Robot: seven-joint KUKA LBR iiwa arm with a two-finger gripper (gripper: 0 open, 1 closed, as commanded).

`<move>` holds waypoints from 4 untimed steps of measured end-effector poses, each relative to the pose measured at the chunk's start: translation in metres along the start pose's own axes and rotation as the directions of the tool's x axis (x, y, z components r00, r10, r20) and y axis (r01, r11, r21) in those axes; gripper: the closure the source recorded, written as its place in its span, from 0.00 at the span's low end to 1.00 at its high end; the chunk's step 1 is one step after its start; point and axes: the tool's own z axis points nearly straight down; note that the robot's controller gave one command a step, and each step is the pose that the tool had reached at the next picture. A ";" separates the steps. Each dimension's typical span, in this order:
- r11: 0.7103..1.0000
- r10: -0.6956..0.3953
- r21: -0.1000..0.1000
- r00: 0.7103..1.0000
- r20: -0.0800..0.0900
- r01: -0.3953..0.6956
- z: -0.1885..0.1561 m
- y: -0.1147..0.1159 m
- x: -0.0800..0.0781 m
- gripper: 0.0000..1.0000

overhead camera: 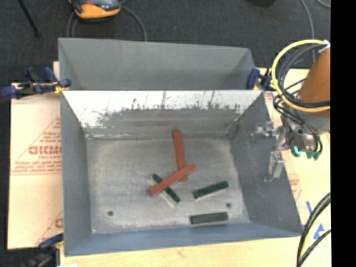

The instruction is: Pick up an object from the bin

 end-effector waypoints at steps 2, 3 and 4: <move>1.000 -0.003 0.004 1.000 0.013 0.002 0.041 0.023 0.015 0.00; 0.999 -0.053 0.002 0.999 0.010 0.053 0.097 0.040 -0.002 0.00; 0.995 0.097 0.000 0.995 0.008 -0.097 0.150 0.048 0.001 1.00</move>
Offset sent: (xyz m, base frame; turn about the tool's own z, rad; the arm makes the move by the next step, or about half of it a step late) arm -0.0310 0.0458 -0.0821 -0.0051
